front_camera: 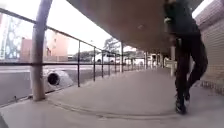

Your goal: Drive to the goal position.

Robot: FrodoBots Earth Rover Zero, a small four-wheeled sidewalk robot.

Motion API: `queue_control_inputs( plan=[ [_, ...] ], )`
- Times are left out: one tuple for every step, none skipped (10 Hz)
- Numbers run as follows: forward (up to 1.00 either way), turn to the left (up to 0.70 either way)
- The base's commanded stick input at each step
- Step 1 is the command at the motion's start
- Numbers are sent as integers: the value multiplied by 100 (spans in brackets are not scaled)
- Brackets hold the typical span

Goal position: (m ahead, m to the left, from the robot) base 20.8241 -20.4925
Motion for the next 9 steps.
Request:
queue_control_inputs(
  plan=[
    [70,-8],
    [70,-28],
    [70,-35],
    [70,-29],
    [70,-11],
    [70,-4],
    [70,0],
    [70,0],
    [70,0]
  ],
)
